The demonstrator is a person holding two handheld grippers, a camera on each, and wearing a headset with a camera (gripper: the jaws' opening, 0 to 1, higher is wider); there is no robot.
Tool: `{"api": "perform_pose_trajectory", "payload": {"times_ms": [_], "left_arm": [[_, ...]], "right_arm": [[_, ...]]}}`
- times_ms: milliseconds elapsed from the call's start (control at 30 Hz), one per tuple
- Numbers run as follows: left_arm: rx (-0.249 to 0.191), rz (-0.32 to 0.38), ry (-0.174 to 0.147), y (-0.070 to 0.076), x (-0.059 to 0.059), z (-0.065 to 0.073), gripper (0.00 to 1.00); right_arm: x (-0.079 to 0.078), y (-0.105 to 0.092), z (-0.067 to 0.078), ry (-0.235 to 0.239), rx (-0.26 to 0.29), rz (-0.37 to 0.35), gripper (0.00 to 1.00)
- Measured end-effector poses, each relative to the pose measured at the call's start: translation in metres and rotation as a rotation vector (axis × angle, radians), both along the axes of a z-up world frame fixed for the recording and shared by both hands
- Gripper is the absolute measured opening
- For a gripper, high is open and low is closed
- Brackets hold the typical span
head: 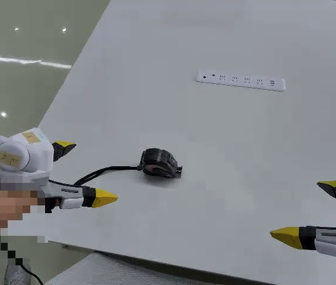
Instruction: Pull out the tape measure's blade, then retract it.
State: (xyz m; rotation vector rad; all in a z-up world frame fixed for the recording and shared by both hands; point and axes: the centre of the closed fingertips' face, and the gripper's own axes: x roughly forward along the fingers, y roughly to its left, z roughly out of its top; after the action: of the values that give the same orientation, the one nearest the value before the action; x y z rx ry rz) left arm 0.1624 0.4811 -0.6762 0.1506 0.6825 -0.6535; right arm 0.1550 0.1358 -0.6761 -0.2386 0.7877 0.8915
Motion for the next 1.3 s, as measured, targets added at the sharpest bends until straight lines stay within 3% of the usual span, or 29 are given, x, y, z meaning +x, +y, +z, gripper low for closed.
{"api": "perform_pose_trajectory", "payload": {"times_ms": [200,867,1067,1300], "left_arm": [[0.013,-0.055,0.002,-0.015,0.003,-0.005,0.97],[0.030,-0.169,-0.011,-0.056,0.031,-0.021,0.93],[0.086,-0.234,-0.025,-0.068,0.041,-0.029,0.91],[0.093,-0.267,-0.027,-0.078,0.052,-0.038,0.90]], "right_arm": [[0.006,0.015,-0.006,0.000,-0.006,0.045,0.93],[0.023,0.059,-0.026,-0.013,-0.025,0.193,0.87],[0.028,0.075,-0.031,-0.011,-0.036,0.247,0.87],[0.037,0.086,-0.043,-0.010,-0.054,0.303,0.86]]}}
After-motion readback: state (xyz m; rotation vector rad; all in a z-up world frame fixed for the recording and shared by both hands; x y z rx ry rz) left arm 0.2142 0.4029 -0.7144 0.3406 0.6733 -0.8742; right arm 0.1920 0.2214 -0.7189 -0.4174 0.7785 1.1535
